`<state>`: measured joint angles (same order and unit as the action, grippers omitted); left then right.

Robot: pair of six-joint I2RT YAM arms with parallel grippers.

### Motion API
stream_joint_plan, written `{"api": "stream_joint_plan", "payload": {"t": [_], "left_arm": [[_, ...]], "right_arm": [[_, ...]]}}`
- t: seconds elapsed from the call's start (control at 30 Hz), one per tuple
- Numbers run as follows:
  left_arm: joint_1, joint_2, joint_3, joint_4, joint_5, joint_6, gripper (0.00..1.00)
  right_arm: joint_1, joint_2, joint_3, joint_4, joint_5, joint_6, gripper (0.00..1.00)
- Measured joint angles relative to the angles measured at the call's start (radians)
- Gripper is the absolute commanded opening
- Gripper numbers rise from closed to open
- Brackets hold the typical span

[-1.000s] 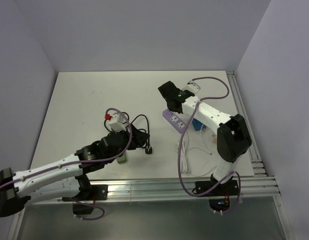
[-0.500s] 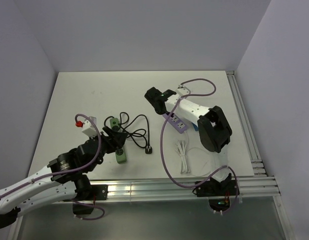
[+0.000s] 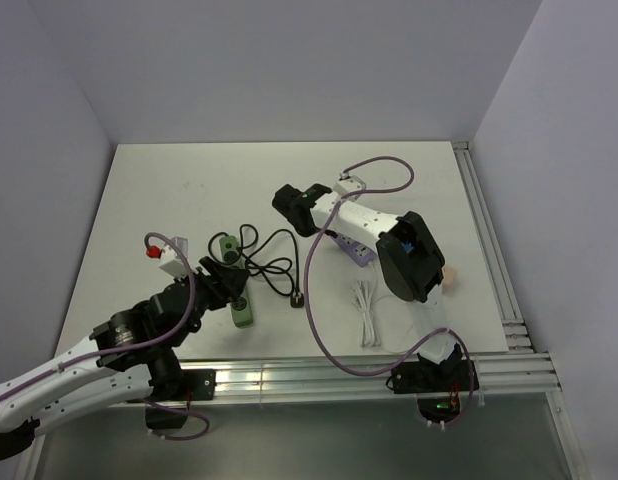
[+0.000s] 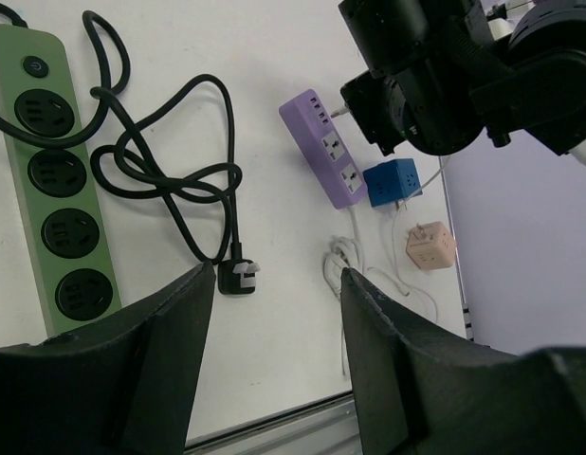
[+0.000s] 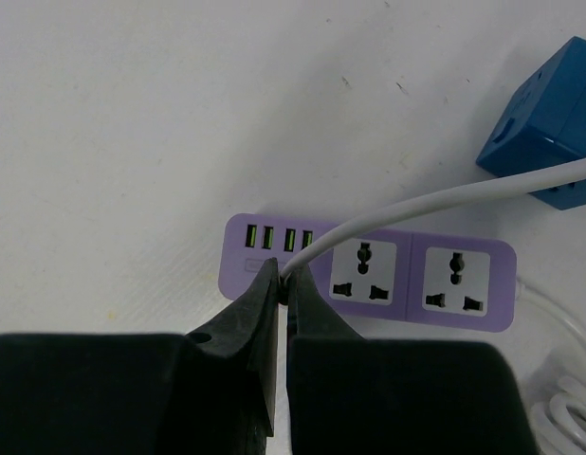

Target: Insert the plug

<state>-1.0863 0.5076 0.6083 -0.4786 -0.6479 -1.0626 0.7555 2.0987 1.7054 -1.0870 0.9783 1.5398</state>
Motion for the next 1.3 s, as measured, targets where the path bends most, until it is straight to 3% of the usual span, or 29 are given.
{"api": "stream_joint_plan", "payload": {"t": [0.43, 1.3], "left_arm": [[0.0, -0.019, -0.018, 0.003, 0.003, 0.012, 0.59], [0.0, -0.021, -0.032, 0.018, 0.004, 0.031, 0.57]], "right_arm": [[-0.008, 0.027, -0.017, 0.096, 0.034, -0.132, 0.0], [-0.051, 0.082, -0.039, 0.136, 0.054, -0.2, 0.0]]}}
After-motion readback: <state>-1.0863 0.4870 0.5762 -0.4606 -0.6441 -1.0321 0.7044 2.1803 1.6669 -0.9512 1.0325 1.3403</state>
